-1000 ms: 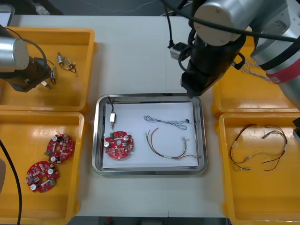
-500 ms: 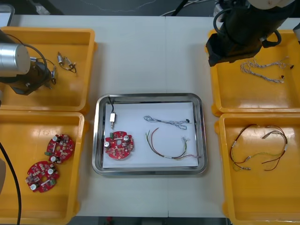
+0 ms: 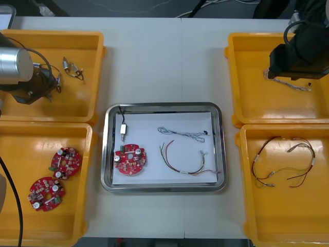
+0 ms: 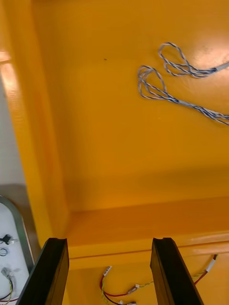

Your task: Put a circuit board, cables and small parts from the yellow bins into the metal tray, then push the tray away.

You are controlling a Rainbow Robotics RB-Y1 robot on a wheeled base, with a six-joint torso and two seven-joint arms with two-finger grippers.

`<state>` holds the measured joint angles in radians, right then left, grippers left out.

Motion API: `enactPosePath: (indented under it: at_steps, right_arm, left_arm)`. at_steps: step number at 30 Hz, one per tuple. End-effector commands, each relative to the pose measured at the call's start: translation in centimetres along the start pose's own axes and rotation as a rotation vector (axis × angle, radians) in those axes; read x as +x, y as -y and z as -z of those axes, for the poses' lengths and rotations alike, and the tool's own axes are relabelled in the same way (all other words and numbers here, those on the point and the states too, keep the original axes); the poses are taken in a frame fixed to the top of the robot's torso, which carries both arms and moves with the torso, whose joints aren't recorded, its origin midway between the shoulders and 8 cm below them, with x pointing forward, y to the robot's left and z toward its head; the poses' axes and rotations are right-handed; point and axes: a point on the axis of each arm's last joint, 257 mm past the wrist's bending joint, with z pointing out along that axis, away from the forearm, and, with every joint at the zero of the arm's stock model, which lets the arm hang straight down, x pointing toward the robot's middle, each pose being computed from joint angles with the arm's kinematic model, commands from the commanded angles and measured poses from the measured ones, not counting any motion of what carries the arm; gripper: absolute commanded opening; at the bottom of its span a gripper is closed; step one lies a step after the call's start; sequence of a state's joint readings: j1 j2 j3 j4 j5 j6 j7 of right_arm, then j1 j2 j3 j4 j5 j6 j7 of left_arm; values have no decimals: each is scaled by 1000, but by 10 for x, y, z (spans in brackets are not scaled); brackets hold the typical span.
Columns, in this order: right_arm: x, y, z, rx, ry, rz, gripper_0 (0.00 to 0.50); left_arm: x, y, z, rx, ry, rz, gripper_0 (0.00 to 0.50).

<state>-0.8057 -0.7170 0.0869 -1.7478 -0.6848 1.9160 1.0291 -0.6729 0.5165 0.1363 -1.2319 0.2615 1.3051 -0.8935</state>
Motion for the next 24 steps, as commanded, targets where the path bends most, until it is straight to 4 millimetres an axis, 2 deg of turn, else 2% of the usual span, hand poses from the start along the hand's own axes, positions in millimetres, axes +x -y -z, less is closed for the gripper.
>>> enactPosePath:
  at_steps: [1,7,12,14,15,18,22,24]
  right_arm:
    - [0,38,11,28,30,-61,500]
    - [19,56,12,-21,2,-99,500]
    - [32,70,21,-31,36,-104,500]
    - [41,74,21,-31,41,-104,500]
    - [41,74,21,-31,41,-104,500]
    - [63,86,19,-15,33,-99,500]
    - [83,95,17,1,23,-97,500]
    - [95,101,15,14,14,-89,500]
  left_arm:
    - [-2,8,22,13,-9,-89,0]
    - [-1,9,64,15,-59,-99,0]
    - [1,13,104,38,-88,-132,0]
    - [4,15,117,48,-99,-146,0]
    - [4,15,117,48,-99,-146,0]
    - [15,22,141,69,-124,-192,0]
    - [30,33,156,92,-145,-244,0]
    - [36,44,163,108,-123,-290,0]
